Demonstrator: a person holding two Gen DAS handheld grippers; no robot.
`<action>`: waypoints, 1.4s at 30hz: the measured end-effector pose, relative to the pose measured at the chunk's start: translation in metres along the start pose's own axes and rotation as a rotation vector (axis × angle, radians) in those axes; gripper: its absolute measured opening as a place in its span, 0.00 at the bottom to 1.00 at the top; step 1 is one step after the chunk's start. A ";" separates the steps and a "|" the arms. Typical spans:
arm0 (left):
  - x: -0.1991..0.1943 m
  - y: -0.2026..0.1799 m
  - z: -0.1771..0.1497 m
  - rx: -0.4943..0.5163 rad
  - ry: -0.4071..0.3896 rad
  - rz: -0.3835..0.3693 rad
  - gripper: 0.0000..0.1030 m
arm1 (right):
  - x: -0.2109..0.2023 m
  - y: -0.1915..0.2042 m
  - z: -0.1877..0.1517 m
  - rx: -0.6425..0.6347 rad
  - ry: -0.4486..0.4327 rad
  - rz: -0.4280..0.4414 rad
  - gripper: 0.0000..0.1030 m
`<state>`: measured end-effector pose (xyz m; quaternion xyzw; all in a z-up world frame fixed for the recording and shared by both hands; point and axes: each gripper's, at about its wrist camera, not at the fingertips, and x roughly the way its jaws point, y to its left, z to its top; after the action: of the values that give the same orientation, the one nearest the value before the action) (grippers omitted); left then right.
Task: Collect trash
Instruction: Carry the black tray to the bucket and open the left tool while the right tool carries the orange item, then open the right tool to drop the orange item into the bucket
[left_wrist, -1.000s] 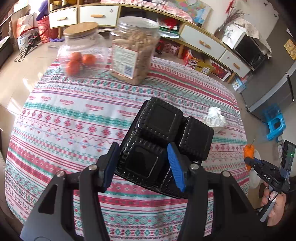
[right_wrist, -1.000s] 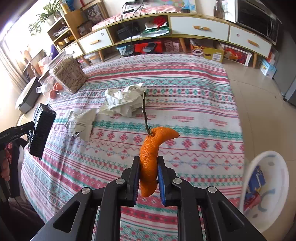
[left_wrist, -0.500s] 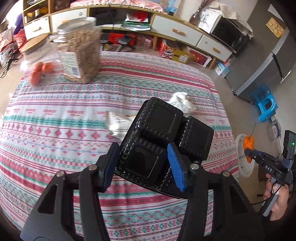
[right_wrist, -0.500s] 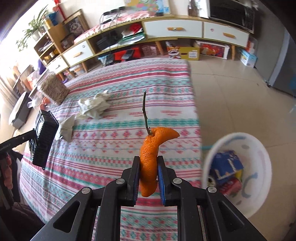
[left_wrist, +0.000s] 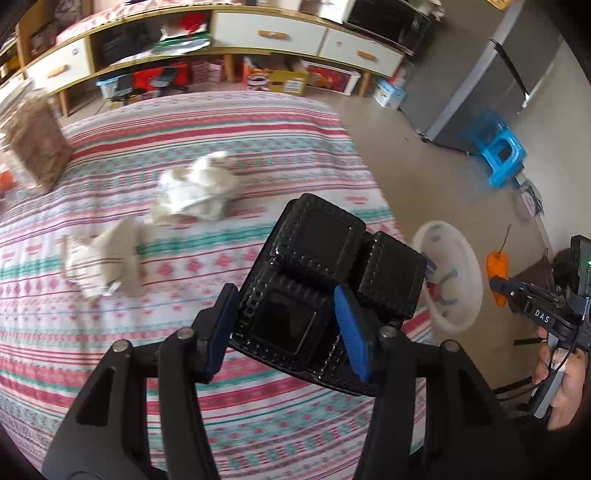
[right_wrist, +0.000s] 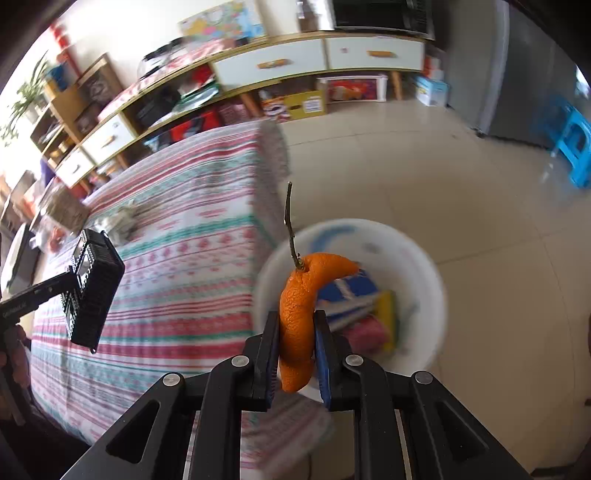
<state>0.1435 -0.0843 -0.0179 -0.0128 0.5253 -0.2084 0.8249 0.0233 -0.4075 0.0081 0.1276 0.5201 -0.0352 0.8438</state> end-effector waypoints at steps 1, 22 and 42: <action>0.005 -0.011 0.001 0.010 0.005 -0.009 0.54 | -0.002 -0.010 -0.003 0.014 0.000 -0.005 0.18; 0.089 -0.178 0.018 0.243 0.057 -0.151 0.55 | -0.031 -0.102 -0.040 0.127 -0.005 -0.034 0.18; 0.063 -0.127 0.005 0.232 0.033 -0.044 0.76 | -0.003 -0.061 -0.019 0.068 0.032 -0.024 0.18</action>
<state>0.1283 -0.2239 -0.0396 0.0749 0.5109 -0.2858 0.8073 -0.0060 -0.4618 -0.0078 0.1505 0.5337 -0.0610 0.8299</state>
